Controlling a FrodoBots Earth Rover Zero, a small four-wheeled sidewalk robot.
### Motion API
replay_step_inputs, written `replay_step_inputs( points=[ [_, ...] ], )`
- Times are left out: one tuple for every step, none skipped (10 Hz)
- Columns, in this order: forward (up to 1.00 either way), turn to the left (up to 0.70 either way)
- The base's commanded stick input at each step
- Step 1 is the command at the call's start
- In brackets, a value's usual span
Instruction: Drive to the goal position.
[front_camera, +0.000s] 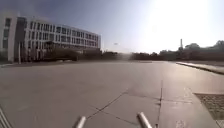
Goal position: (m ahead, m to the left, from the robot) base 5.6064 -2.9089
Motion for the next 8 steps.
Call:
replay_step_inputs(
  points=[
    [0.7, 0.0],
    [0.7, 0.0],
    [0.7, 0.0],
    [0.7, 0.0],
    [0.7, 0.0],
    [0.7, 0.0],
    [0.7, -0.04],
    [0.7, -0.29]
  ],
)
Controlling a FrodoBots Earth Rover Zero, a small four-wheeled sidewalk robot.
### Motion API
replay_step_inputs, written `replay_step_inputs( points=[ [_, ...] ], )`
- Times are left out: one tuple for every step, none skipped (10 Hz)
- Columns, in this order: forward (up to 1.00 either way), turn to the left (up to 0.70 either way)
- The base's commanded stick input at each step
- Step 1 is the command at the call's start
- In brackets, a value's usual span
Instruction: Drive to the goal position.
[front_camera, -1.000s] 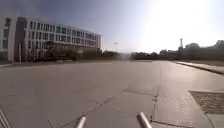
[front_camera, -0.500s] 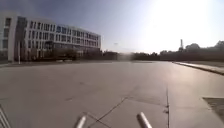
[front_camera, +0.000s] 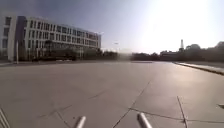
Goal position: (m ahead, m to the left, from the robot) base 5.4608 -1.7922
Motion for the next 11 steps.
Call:
replay_step_inputs(
  points=[
    [0.7, -0.35],
    [0.7, -0.35],
    [0.7, -0.35],
    [0.7, -0.35],
    [0.7, -0.35],
    [0.7, -0.35],
    [0.7, -0.35],
    [0.7, -0.35],
    [0.7, -0.35],
    [0.7, -0.35],
    [0.7, -0.35]
  ],
)
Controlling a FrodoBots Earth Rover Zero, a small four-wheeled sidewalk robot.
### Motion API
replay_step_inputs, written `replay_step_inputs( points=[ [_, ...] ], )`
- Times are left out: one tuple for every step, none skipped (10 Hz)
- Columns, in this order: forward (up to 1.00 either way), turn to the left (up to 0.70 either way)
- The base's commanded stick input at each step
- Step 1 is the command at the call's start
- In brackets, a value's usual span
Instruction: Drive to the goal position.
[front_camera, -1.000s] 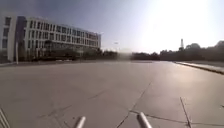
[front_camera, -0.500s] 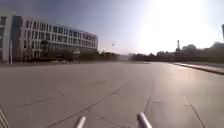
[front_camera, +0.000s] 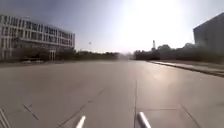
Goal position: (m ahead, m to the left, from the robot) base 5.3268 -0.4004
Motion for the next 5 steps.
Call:
replay_step_inputs(
  points=[
    [0.7, -0.35],
    [0.7, -0.35],
    [0.7, -0.35],
    [0.7, -0.35],
    [0.7, -0.19]
  ],
)
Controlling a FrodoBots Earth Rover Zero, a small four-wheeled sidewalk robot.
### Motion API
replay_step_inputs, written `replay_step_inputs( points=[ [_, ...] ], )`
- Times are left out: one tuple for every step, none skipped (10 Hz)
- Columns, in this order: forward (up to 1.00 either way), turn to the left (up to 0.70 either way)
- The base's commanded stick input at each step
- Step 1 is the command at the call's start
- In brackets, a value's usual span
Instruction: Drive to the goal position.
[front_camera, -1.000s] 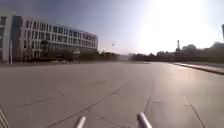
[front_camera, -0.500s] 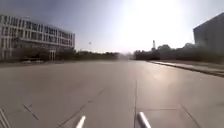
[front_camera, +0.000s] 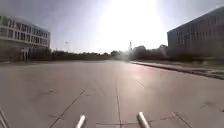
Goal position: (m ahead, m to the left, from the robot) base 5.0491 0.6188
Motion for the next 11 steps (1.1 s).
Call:
replay_step_inputs(
  points=[
    [0.7, 0.0],
    [0.7, 0.0],
    [0.7, 0.0],
    [0.7, 0.0],
    [0.7, 0.0],
    [0.7, 0.0],
    [0.7, 0.0],
    [0.7, 0.0],
    [0.7, 0.0],
    [0.7, 0.0],
    [0.7, 0.0]
  ],
)
